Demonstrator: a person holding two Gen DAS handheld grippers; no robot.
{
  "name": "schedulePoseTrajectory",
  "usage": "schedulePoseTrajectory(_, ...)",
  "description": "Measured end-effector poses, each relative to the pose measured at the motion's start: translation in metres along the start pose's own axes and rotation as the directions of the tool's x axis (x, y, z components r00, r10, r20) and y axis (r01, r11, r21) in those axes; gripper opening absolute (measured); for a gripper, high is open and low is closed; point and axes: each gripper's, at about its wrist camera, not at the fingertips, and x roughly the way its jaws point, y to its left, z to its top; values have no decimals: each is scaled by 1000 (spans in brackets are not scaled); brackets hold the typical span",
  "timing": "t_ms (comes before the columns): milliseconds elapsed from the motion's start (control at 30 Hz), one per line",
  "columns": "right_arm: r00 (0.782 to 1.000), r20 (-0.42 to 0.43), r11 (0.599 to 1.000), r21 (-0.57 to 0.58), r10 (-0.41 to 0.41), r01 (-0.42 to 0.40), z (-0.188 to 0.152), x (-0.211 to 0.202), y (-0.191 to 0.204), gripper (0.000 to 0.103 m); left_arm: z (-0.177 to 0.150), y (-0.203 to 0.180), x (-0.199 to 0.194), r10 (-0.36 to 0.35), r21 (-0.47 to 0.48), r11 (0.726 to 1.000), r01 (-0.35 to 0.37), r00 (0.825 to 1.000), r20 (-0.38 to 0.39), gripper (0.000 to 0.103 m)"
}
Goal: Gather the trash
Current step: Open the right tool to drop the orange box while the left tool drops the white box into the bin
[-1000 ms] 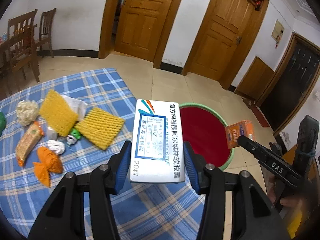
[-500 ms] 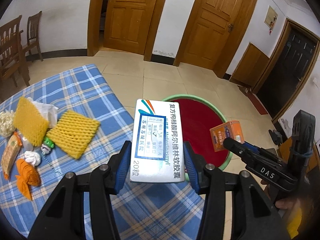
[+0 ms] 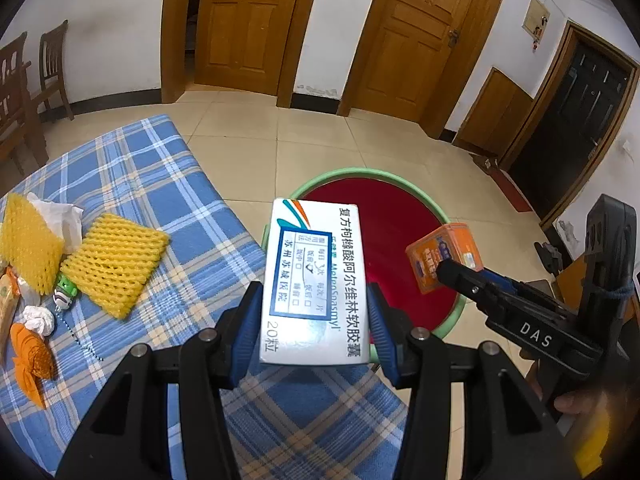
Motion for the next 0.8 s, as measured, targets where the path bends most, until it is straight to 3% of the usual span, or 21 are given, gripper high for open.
schedulePoseTrajectory(600, 998, 68, 997, 81, -15, 9, 5, -25, -20, 49, 4, -22, 44, -45, 69, 996, 50, 996, -75, 51)
schedulePoseTrajectory(667, 997, 70, 996, 90, -22, 16, 6, -26, -23, 49, 4, -25, 48, -41, 72, 996, 47, 996, -82, 56)
schedulePoseTrajectory(733, 997, 68, 995, 99, -23, 17, 5, -26, -25, 49, 2, -28, 50, -35, 72, 997, 41, 996, -82, 72)
schedulePoseTrajectory(800, 997, 68, 994, 107, -24, 17, 5, -26, -27, 49, 1, -28, 49, -34, 73, 997, 39, 997, -72, 72)
